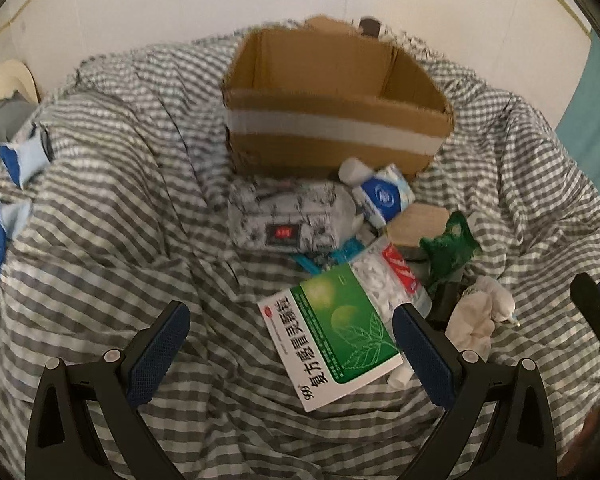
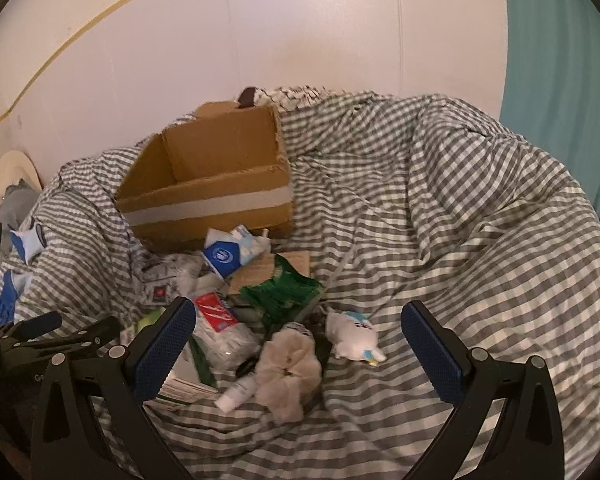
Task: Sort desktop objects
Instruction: 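Grasp the green medicine box with left tool while right tool grasps white cloth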
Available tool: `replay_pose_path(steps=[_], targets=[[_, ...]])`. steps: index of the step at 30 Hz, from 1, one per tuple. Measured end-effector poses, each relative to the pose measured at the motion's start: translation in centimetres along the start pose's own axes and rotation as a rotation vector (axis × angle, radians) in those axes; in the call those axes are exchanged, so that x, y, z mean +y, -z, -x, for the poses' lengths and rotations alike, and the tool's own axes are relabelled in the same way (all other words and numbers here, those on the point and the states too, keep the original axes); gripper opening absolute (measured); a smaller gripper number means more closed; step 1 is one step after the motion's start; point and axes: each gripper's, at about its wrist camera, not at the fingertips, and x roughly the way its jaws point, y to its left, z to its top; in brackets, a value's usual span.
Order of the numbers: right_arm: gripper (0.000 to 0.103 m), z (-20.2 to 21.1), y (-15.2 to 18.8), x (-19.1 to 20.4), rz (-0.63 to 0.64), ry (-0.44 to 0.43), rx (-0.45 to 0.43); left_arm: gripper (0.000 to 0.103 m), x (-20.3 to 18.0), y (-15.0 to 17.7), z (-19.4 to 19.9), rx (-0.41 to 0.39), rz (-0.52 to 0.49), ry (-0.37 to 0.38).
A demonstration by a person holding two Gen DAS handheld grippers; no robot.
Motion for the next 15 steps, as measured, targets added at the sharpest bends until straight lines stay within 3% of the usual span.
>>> replay_pose_path(steps=[6, 13, 15], targets=[[0.103, -3.0, 1.3, -1.4, -0.030, -0.048, 0.105, 0.103, -0.6, 0.9, -4.0, 0.142, 0.028, 0.017], [0.103, -7.8, 3.2, 0.2, 0.001, -0.083, 0.262, 0.103, -1.5, 0.8, -5.9, 0.183, 0.062, 0.091], [0.098, -8.9, 3.6, 0.5, 0.011, -0.088, 0.287, 0.103, -1.7, 0.6, -5.9, 0.202, 0.071, 0.108]])
